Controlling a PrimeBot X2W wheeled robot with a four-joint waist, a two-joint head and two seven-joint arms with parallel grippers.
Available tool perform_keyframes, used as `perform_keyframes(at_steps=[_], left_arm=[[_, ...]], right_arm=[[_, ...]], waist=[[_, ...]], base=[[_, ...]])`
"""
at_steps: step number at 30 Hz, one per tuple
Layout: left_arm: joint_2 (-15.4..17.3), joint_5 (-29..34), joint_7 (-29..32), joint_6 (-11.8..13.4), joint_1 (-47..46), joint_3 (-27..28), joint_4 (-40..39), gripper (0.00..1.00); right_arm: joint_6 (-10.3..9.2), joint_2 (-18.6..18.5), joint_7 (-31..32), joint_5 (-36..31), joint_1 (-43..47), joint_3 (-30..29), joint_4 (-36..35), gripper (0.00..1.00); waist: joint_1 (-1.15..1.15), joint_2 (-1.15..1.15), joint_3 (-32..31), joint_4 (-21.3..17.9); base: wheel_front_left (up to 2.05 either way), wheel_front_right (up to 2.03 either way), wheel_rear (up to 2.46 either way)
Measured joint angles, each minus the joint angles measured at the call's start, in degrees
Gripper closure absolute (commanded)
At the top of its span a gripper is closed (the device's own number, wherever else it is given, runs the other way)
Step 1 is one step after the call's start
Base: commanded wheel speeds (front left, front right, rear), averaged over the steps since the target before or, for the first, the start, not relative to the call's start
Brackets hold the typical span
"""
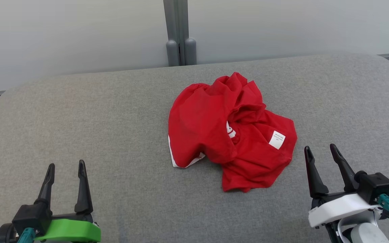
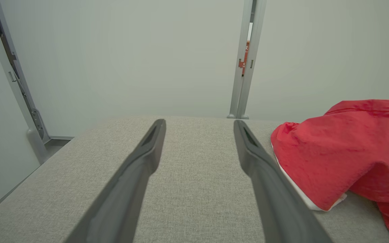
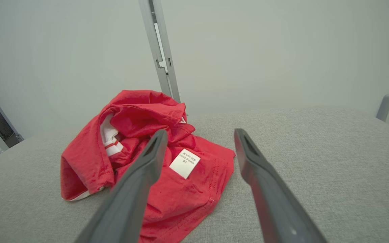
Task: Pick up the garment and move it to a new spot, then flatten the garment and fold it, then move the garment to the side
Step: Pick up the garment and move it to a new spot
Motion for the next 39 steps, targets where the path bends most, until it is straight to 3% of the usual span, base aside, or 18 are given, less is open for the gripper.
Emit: perform_keyframes(at_steps=[9,21,29,39], left_arm=[[-1.1,2.7,0.0,-2.5,-2.7,-0.6,2.2,0.00],[-0.1,3.6,1.8,-4.8,-27.3,-11.7,10.5,0.00],[2.9,-4.1,7.1,-5.0,-41.5,-21.9,14.8,0.00],[7.8,-19.5,20.7,-5.1,-51.8,-36.2,20.6,0.00]], right_arm=[[0.00,-0.1,0.0,0.1,-0.3,0.2,0.1,0.00],[0.00,-0.1,0.0,0.8,-2.9,0.8,0.5,0.00],[0.00,1.0,0.0,1.5,-3.8,1.1,1.7,0.00],[0.00,1.7,0.0,2.1,-5.9,1.1,2.4,0.00]], waist=[[0.00,0.00,0.8,-0.5],[0.00,0.00,3.7,-2.6],[0.00,0.00,5.2,-7.2],[0.00,0.00,7.1,-13.4]], base=[[0.00,0.00,0.00],[0.00,0.00,0.00],[0.00,0.00,0.00],[0.00,0.00,0.00]])
